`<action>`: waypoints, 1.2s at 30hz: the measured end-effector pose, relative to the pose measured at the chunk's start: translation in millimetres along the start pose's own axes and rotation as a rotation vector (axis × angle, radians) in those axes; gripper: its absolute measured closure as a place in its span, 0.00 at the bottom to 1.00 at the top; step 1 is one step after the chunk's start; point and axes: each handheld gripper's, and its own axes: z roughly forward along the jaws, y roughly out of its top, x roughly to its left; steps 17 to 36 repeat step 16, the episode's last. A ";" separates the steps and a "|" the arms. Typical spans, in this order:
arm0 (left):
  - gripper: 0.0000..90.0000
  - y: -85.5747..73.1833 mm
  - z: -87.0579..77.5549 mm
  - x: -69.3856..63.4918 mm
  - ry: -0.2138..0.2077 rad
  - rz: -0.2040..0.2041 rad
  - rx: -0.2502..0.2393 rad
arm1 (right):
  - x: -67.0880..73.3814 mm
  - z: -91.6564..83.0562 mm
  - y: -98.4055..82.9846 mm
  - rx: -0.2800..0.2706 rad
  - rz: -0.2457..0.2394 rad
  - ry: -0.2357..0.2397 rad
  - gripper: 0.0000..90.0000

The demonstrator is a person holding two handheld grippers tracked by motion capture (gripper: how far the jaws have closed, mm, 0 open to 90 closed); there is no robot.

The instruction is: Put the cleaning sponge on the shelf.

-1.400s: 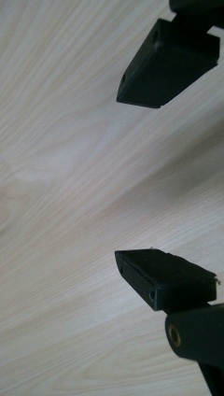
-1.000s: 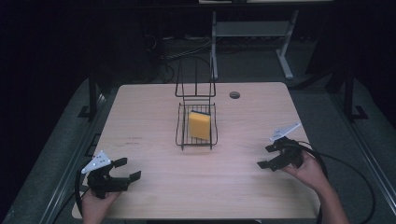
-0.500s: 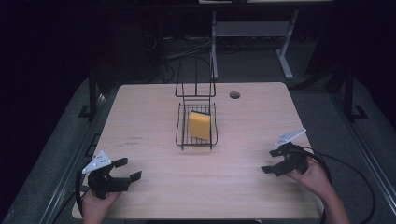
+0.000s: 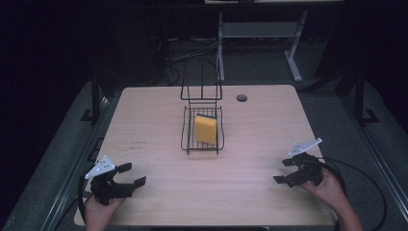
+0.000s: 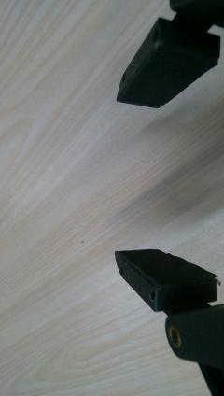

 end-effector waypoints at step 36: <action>0.16 0.1 1.6 -0.5 -0.003 -0.002 0.003 | 16.3 -7.3 -17.6 -0.027 -0.005 -0.031 0.21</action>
